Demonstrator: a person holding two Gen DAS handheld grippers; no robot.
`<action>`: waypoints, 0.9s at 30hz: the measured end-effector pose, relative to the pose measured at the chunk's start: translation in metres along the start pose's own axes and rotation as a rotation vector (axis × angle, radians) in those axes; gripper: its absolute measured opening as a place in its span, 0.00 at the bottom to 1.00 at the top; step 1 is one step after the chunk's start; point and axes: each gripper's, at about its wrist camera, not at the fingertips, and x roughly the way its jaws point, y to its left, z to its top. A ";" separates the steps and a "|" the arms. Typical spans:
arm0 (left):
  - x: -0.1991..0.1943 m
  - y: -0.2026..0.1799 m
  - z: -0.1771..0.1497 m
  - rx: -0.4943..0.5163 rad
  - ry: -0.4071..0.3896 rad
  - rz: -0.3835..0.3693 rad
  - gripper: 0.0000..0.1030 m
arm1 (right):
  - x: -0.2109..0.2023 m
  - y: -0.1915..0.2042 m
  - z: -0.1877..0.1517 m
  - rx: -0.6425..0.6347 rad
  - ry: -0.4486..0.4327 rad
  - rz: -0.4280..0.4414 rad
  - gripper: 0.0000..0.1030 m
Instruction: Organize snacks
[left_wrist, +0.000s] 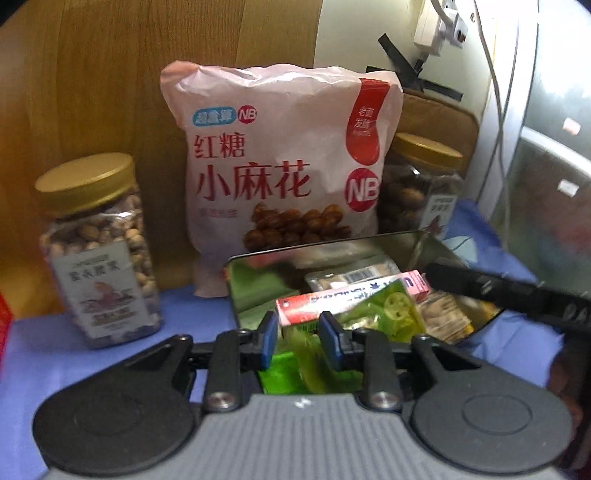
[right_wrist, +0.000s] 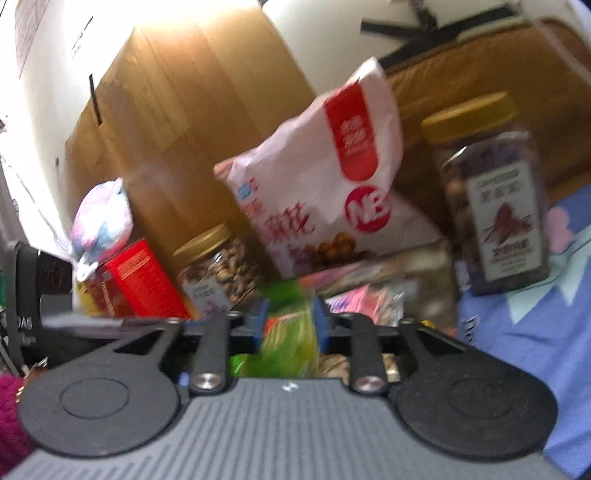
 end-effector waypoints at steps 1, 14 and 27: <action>-0.003 -0.002 0.000 0.006 -0.002 0.018 0.26 | -0.004 0.001 0.001 -0.002 -0.013 -0.009 0.35; -0.083 -0.056 -0.037 0.045 -0.041 0.097 0.35 | -0.078 0.053 -0.035 0.010 -0.063 -0.065 0.36; -0.143 -0.091 -0.114 0.047 -0.005 0.158 0.51 | -0.152 0.108 -0.097 0.047 -0.028 -0.112 0.50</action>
